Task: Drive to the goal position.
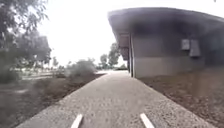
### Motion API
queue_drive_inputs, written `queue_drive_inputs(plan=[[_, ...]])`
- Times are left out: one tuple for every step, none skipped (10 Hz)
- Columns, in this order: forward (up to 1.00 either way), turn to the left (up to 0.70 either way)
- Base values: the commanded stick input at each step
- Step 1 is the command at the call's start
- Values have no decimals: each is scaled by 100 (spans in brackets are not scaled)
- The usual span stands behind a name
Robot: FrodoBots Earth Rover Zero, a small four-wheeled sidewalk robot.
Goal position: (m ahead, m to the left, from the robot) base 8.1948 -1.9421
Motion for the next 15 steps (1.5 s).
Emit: queue_drive_inputs(plan=[[100, 0], [100, 0], [100, 0], [100, 0], [100, 0], [100, 0], [100, 0], [100, 0], [100, 0], [100, 0], [100, -4], [100, -18], [100, -37], [100, -40], [100, 0]])
